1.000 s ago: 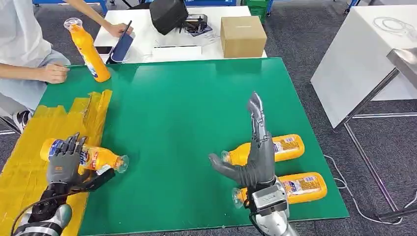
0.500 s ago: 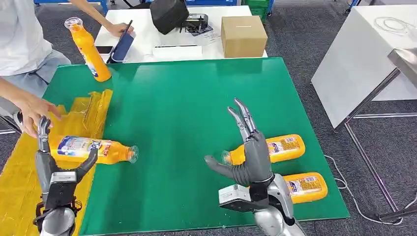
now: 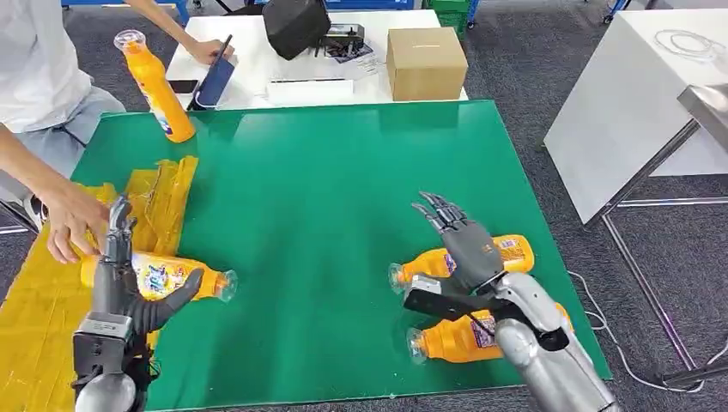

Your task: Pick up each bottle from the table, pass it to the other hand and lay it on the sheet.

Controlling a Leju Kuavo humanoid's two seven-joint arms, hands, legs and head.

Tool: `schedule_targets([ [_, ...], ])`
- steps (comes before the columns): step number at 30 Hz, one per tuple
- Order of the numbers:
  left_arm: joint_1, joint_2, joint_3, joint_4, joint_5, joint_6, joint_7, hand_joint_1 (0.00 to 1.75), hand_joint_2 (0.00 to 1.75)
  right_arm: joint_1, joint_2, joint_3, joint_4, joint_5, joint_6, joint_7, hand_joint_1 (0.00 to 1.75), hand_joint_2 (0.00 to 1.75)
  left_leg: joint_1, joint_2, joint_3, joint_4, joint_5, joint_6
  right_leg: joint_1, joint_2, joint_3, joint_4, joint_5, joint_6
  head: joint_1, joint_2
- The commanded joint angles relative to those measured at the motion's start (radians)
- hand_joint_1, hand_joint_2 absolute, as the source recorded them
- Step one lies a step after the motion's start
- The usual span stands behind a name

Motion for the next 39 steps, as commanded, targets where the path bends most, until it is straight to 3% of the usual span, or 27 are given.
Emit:
schedule_targets([
  [1,-0.033,-0.003,-0.078,0.034,0.018,-0.011,0.009,0.00,1.75,-0.100,-0.088,-0.015,0.221,-0.006,0.021,-0.010,0.00,1.75,0.000,0.000,0.001,0.000,0.000,0.000,0.001,-0.001,0.002,-0.001,0.000,-0.001,0.000,0.000],
  [13,-0.073,0.014,-0.132,0.066,0.074,-0.081,0.008,0.00,1.75,-0.184,-0.094,-0.001,0.435,-0.018,0.040,-0.024,0.00,1.75,0.002,0.002,0.003,-0.001,0.000,0.000,0.003,0.000,0.003,-0.002,0.000,-0.001,0.000,0.000],
  [36,-0.115,0.010,-0.172,0.101,0.101,-0.067,0.016,0.00,1.75,-0.291,0.044,0.163,0.770,0.153,-0.033,0.022,0.02,1.75,0.002,0.003,0.004,-0.001,-0.001,0.000,0.003,0.001,0.004,-0.002,0.000,-0.002,0.000,0.000],
  [37,-0.115,0.008,-0.172,0.102,0.102,-0.068,0.017,0.00,1.75,-0.293,0.048,0.169,0.780,0.161,-0.038,0.029,0.59,1.75,0.002,0.003,0.004,-0.001,0.000,0.000,0.003,0.000,0.003,-0.002,0.000,-0.002,0.000,0.000],
  [38,-0.114,0.007,-0.172,0.102,0.103,-0.067,0.018,0.00,1.75,-0.294,0.051,0.172,0.788,0.166,-0.037,0.031,1.36,1.75,0.002,0.002,0.003,-0.001,0.000,0.000,0.003,0.000,0.002,-0.001,0.000,-0.001,0.000,0.000],
  [39,-0.114,0.007,-0.172,0.102,0.103,-0.067,0.018,0.00,1.75,-0.294,0.051,0.172,0.788,0.166,-0.037,0.031,1.36,1.75,0.002,0.003,0.004,-0.001,0.000,-0.001,0.003,0.000,0.004,-0.002,0.000,-0.002,-0.001,0.000],
])
